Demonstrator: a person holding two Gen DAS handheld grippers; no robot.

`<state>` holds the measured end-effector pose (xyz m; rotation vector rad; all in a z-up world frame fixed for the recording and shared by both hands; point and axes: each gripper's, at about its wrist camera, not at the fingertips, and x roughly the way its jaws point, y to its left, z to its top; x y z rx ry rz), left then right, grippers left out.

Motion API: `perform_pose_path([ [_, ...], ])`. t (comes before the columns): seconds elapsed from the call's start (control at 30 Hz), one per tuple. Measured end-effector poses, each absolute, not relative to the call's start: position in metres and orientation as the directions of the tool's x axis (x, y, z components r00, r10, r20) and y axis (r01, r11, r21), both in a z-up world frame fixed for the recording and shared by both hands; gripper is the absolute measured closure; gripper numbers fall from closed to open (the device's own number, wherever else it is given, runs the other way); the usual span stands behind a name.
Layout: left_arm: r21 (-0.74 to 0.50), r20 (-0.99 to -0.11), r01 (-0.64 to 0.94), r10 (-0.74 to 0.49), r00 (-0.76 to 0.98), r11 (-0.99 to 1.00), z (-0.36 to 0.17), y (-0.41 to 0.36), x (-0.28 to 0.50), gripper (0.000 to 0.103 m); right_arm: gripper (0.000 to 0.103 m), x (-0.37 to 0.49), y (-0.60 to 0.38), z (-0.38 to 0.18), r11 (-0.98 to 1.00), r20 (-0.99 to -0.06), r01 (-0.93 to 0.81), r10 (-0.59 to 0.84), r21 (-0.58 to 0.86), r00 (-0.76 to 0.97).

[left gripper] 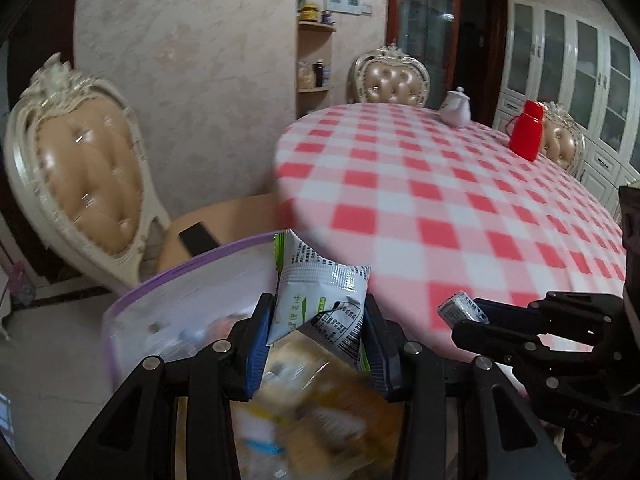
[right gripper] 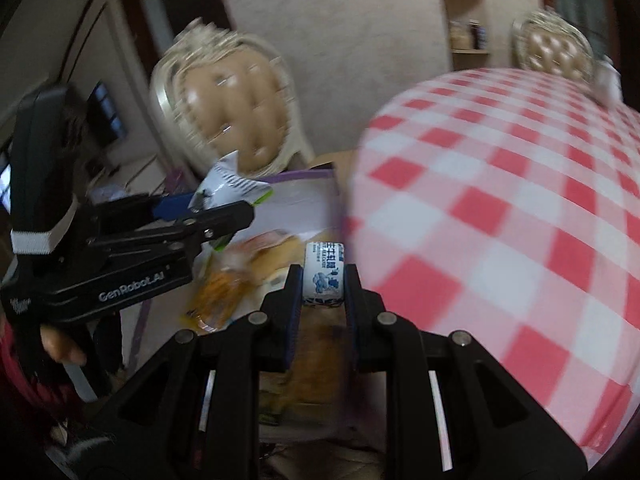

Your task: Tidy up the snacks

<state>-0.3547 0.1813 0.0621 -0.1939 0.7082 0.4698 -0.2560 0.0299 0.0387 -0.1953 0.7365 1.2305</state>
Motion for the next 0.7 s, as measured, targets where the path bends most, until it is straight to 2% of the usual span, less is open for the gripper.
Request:
perform_pose_path([
  [0.13,-0.075,-0.655,-0.535,0.363,0.663,0.842,0.061,0.206,-0.390,0.058,0.080,-0.286,0.052,0.040,0.290,-0.623,-0.935,0.775,0.204,0.105],
  [0.17,-0.082,-0.654,-0.543,0.366,0.663,0.836,0.061,0.210,-0.393,0.054,0.079,-0.291,0.057,0.040,0.278,-0.628,-0.940,0.772,0.197,0.096],
  [0.23,-0.088,-0.671,-0.558,0.364,0.645,0.825,0.058,0.220,-0.394,0.038,0.076,-0.298,0.064,0.039,0.260,-0.628,-0.947,0.774,0.189,0.087],
  [0.27,-0.094,-0.687,-0.561,0.354,0.634,0.822,0.057,0.224,-0.393,0.017,0.060,-0.300,0.067,0.038,0.260,-0.630,-0.949,0.771,0.178,0.093],
  [0.3,-0.097,-0.709,-0.566,0.342,0.617,0.819,0.055,0.228,-0.392,0.005,0.050,-0.301,0.069,0.037,0.269,-0.633,-0.949,0.766,0.166,0.107],
  [0.33,-0.091,-0.714,-0.568,0.344,0.610,0.818,0.054,0.228,-0.392,0.004,0.033,-0.302,0.069,0.037,0.283,-0.632,-0.946,0.765,0.158,0.123],
  [0.37,-0.074,-0.711,-0.571,0.358,0.606,0.817,0.054,0.227,-0.393,0.003,0.030,-0.303,0.069,0.036,0.303,-0.631,-0.941,0.763,0.152,0.143],
  [0.57,0.143,-0.688,-0.688,0.571,0.448,0.711,0.056,0.227,-0.394,0.002,0.024,-0.298,0.075,0.021,0.404,-0.708,-0.894,0.688,0.192,0.159],
  [0.63,0.207,-0.668,-0.730,0.639,0.381,0.652,0.060,0.227,-0.398,0.002,0.024,-0.303,0.082,0.013,0.404,-0.766,-0.901,0.627,0.160,0.145],
  [0.7,0.199,-0.670,-0.717,0.627,0.398,0.668,0.059,0.227,-0.402,0.002,0.023,-0.313,0.088,0.010,0.401,-0.796,-0.912,0.579,0.089,0.176],
])
